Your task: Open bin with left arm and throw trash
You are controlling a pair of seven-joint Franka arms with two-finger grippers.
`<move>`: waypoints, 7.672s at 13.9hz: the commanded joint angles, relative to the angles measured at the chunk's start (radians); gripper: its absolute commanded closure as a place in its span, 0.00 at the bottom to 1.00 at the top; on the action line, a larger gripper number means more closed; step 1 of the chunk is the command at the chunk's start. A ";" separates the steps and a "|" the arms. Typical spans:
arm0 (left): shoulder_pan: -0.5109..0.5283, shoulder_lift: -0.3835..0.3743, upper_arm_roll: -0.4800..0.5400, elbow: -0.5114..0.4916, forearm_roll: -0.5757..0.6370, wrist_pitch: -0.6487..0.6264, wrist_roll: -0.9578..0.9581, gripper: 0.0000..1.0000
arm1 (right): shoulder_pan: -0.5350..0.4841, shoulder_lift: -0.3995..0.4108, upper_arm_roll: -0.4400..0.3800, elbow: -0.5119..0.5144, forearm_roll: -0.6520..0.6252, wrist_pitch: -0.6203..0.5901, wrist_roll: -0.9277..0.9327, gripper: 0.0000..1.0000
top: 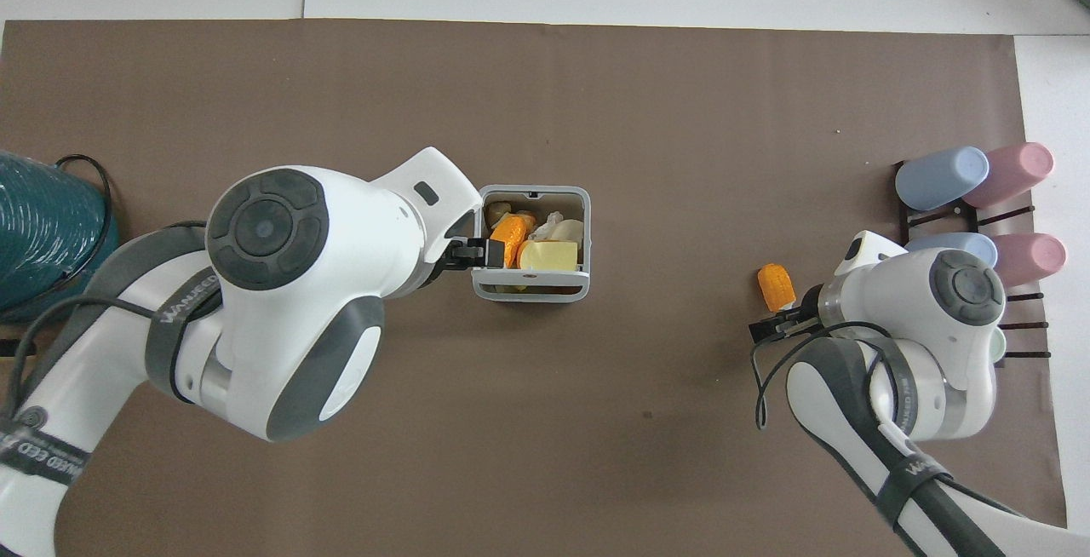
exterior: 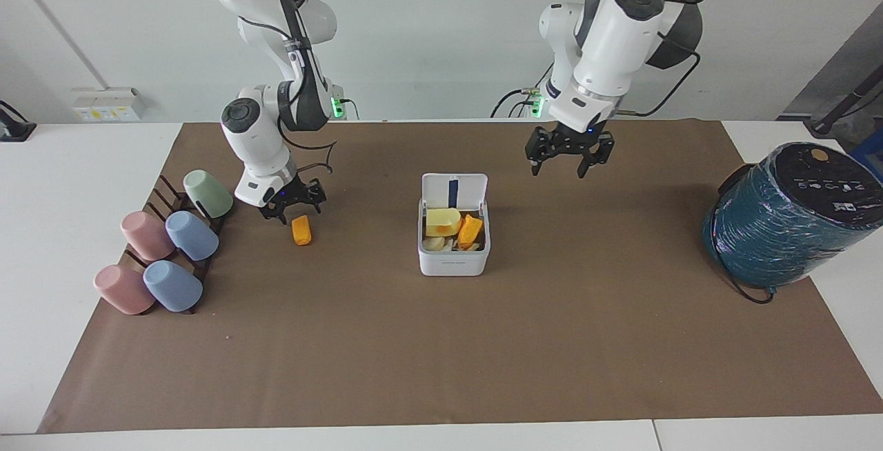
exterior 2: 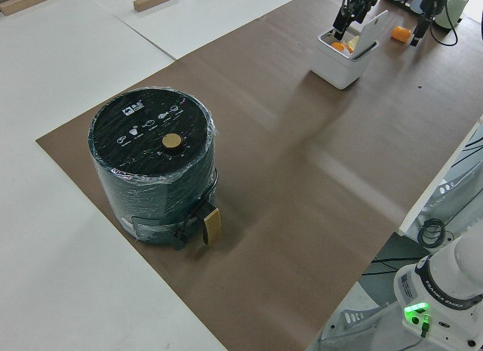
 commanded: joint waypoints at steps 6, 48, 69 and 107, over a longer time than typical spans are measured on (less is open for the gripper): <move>0.118 0.092 -0.007 0.365 0.069 -0.301 0.055 0.00 | -0.010 0.036 0.006 0.030 -0.001 0.073 -0.010 0.21; 0.074 0.044 0.194 0.313 0.065 -0.381 0.329 0.00 | 0.374 0.360 0.069 0.745 0.211 -0.353 0.371 1.00; 0.072 0.038 0.194 0.302 0.068 -0.379 0.329 0.00 | 0.363 0.343 0.070 0.781 0.215 -0.349 0.420 0.12; 0.074 0.033 0.190 0.304 0.112 -0.385 0.337 0.00 | -0.114 -0.090 -0.032 0.764 -0.099 -0.872 0.383 0.00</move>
